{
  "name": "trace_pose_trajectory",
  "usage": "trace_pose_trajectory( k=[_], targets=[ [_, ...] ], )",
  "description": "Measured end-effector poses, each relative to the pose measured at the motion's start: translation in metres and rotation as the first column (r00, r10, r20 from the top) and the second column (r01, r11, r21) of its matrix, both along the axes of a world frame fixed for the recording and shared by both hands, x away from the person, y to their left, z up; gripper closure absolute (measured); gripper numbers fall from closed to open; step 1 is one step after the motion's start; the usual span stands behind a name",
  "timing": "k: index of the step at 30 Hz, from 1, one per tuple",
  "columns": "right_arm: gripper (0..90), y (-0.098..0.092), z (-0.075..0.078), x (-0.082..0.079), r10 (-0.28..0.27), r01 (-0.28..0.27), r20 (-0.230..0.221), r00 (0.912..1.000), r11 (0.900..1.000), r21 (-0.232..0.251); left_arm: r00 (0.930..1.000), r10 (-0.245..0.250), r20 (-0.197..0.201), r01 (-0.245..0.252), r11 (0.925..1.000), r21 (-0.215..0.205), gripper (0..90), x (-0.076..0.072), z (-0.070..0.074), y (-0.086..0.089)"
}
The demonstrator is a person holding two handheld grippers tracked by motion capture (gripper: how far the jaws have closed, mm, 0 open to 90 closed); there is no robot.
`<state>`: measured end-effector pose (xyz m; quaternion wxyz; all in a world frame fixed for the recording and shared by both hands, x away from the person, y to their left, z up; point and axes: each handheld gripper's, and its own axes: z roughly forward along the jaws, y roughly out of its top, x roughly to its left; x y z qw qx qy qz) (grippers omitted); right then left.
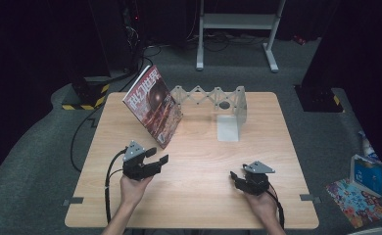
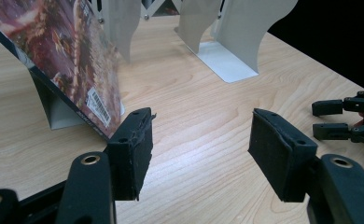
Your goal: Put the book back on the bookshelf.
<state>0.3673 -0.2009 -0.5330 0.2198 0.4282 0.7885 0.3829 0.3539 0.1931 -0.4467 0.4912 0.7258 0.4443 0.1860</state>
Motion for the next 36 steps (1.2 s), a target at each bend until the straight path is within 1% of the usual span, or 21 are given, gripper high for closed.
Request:
trace_pose_trajectory(
  k=[3, 11, 15, 17, 22, 32, 36],
  targets=[
    [39.1, 0.0, 0.0, 0.0, 0.0, 0.0, 0.0, 1.0, 1.0, 0.0, 1.0, 0.0, -0.003, 0.0, 1.0, -0.004, 39.6, 0.0, -0.002, -0.001],
    [39.1, 0.0, 0.0, 0.0, 0.0, 0.0, 0.0, 1.0, 1.0, 0.0, 0.9997, -0.001, -0.025, 0.001, 1.0, 0.007, 39.6, 0.003, -0.011, -0.005],
    [39.1, 0.0, 0.0, 0.0, 0.0, 0.0, 0.0, 1.0, 1.0, 0.0, 0.9995, -0.001, -0.033, 0.001, 1.0, -0.005, 39.7, 0.003, -0.015, -0.006],
    [39.1, 0.0, 0.0, 0.0, 0.0, 0.0, 0.0, 1.0, 1.0, 0.0, 0.9994, -0.001, -0.036, 0.001, 1.0, 0.002, 39.6, 0.002, -0.017, -0.006],
    [39.1, 0.0, 0.0, 0.0, 0.0, 0.0, 0.0, 1.0, 1.0, 0.0, 0.9989, -0.001, -0.046, 0.0, 1.0, -0.004, 39.6, 0.003, -0.02, -0.008],
    [39.1, 0.0, 0.0, 0.0, -0.001, 0.001, 0.001, 1.0, 1.0, 0.0, 0.9968, -0.012, -0.079, 0.013, 0.9998, 0.012, 39.3, 0.003, -0.03, -0.013],
    [39.1, 0.0, 0.0, 0.0, 0.0, 0.0, 0.002, 1.0, 1.0, -0.001, 0.9966, -0.013, -0.081, 0.015, 0.9996, 0.023, 39.2, 0.003, -0.032, -0.015]
  ],
)
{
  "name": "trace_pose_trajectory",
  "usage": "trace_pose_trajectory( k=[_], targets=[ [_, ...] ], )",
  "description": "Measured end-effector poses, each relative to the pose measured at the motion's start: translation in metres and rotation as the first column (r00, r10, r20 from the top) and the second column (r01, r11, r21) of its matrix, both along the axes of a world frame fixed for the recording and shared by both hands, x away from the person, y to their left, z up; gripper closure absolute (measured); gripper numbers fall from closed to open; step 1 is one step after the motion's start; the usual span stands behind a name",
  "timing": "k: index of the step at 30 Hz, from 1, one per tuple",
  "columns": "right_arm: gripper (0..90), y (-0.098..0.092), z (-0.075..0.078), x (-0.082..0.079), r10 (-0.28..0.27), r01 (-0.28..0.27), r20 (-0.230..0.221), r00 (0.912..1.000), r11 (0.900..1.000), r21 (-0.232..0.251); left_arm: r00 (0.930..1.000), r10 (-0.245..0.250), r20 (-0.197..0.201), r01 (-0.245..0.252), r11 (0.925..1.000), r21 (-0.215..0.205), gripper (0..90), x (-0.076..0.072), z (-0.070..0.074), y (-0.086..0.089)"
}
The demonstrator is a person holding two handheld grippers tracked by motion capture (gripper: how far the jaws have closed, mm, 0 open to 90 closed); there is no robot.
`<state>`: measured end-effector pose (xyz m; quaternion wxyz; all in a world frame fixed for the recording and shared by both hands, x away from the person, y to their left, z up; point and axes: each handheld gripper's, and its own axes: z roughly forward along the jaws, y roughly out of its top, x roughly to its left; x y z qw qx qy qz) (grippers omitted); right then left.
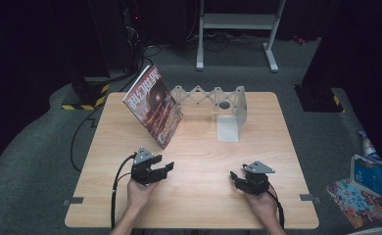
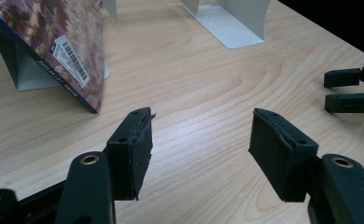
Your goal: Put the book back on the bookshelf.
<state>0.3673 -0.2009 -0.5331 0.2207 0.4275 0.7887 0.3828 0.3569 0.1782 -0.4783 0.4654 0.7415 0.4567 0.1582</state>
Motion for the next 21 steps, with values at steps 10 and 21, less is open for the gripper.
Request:
trace_pose_trajectory(
  k=[10, 21],
  targets=[
    [39.1, 0.0, 0.0, 0.0, 0.0, 0.0, 0.0, 1.0, 1.0, 0.0, 0.9997, 0.007, -0.023, -0.006, 0.9999, 0.013, 39.1, 0.004, -0.009, -0.002],
    [39.1, 0.0, 0.0, 0.0, 0.0, 0.0, 0.0, 1.0, 1.0, 0.0, 0.9986, 0.022, -0.048, -0.02, 0.9991, 0.037, 39.1, 0.006, -0.021, -0.004]
  ],
)
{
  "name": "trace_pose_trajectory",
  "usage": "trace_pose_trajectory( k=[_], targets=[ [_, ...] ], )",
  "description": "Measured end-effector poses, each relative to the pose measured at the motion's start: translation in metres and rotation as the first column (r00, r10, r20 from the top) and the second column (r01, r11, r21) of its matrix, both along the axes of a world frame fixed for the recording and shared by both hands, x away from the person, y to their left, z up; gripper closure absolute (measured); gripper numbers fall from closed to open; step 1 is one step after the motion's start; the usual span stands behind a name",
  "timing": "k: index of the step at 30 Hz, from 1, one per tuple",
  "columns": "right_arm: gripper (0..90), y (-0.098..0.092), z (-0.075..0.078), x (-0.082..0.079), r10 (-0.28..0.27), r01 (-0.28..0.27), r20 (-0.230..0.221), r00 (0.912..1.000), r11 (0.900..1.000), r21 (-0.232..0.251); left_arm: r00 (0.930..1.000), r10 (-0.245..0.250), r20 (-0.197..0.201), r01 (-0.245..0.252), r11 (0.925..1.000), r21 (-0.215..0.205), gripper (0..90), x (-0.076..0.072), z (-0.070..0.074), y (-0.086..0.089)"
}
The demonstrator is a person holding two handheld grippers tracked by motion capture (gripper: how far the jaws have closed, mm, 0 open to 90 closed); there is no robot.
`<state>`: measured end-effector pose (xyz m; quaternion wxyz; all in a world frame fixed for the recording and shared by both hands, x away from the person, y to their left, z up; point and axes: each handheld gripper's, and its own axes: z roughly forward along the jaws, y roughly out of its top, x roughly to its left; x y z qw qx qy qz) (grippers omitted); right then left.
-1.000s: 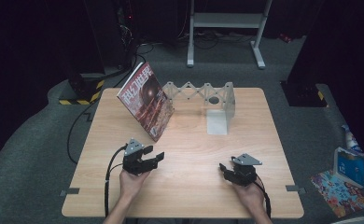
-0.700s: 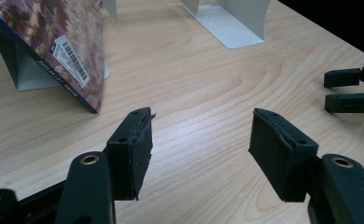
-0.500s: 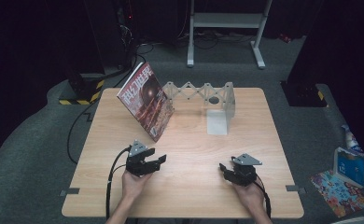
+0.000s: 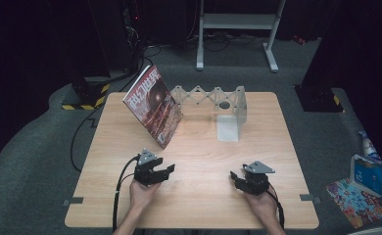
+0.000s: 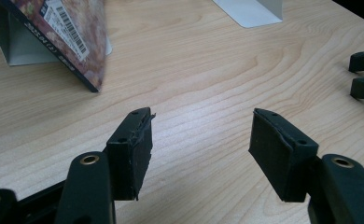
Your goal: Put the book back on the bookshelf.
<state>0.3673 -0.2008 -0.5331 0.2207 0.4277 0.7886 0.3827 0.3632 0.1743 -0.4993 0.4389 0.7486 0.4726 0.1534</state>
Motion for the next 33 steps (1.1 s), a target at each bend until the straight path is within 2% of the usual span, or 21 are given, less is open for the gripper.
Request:
trace_pose_trajectory(
  k=[3, 13, 19, 26, 33],
  targets=[
    [39.1, 0.0, 0.0, 0.0, 0.0, 0.0, 0.0, 1.0, 1.0, 0.0, 1.0, -0.001, -0.003, 0.001, 0.9998, 0.022, 39.2, 0.001, -0.003, -0.003],
    [39.1, 0.0, 0.0, 0.0, 0.0, 0.0, 0.0, 1.0, 1.0, 0.0, 0.9993, 0.023, -0.031, -0.022, 0.9992, 0.034, 39.7, 0.006, -0.015, -0.004],
    [39.1, 0.0, 0.0, 0.0, 0.0, 0.0, 0.0, 1.0, 1.0, 0.0, 0.9986, 0.041, -0.035, -0.039, 0.9977, 0.056, 39.9, 0.009, -0.021, -0.004],
    [39.1, 0.0, 0.0, 0.0, 0.001, -0.001, 0.0, 1.0, 1.0, 0.0, 0.9975, 0.064, -0.03, -0.062, 0.9951, 0.077, 40.0, 0.014, -0.027, -0.005],
    [39.1, 0.0, 0.0, 0.0, 0.001, -0.001, 0.0, 1.0, 1.0, 0.0, 0.9966, 0.082, -0.002, -0.082, 0.9916, 0.101, 40.0, 0.015, -0.03, -0.007]
  ],
)
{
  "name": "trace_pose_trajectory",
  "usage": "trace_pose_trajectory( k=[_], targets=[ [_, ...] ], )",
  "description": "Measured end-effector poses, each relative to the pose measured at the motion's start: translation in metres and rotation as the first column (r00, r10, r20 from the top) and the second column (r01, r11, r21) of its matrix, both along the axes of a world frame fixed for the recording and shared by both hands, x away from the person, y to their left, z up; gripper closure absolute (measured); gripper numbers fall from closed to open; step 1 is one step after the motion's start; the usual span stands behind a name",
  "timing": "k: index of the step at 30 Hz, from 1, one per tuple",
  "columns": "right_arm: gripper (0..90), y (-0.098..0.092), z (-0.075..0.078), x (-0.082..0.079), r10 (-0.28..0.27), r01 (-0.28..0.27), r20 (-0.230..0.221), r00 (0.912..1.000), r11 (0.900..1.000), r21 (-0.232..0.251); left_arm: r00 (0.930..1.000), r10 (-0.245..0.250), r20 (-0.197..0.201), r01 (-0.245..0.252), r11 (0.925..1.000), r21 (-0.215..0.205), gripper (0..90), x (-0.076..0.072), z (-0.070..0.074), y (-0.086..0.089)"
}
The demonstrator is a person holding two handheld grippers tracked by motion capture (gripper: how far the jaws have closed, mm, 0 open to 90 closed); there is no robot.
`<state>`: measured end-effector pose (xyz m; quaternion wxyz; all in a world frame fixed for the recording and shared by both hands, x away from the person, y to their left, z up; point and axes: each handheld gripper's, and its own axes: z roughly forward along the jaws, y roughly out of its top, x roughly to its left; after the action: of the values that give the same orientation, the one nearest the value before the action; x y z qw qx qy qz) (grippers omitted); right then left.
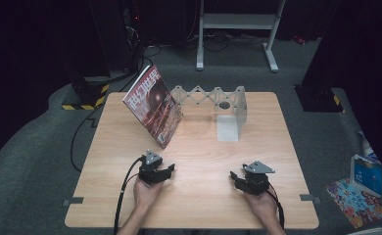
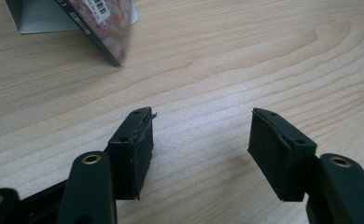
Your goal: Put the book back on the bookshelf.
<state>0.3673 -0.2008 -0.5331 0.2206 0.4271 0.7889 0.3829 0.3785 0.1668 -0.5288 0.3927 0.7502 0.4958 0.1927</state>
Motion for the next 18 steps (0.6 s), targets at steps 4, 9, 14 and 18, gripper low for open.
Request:
trace_pose_trajectory(
  k=[4, 9, 14, 18],
  targets=[
    [39.1, 0.0, 0.0, 0.0, 0.0, 0.0, 0.0, 1.0, 1.0, 0.0, 0.9997, 0.001, 0.026, -0.002, 0.9991, 0.042, 39.8, -0.0019, -0.0014, -0.004],
    [39.1, 0.0, -0.0001, 0.0, 0.0, 0.0, 0.0, 1.0, 1.0, 0.0, 0.9983, -0.008, 0.057, 0.002, 0.9955, 0.095, 39.5, -0.0044, -0.0031, -0.0097],
    [39.1, -0.0001, -0.0001, 0.0, 0.0, 0.0, 0.0, 1.0, 1.0, 0.0, 0.9979, 0.002, 0.065, -0.008, 0.9959, 0.09, 37.4, -0.0059, -0.0045, -0.0101],
    [38.8, -0.0001, -0.0002, -0.0001, -0.001, 0.001, 0.0, 1.0, 1.0, 0.001, 0.9977, 0.006, 0.067, -0.012, 0.996, 0.088, 36.6, -0.0064, -0.0048, -0.0104]
  ],
)
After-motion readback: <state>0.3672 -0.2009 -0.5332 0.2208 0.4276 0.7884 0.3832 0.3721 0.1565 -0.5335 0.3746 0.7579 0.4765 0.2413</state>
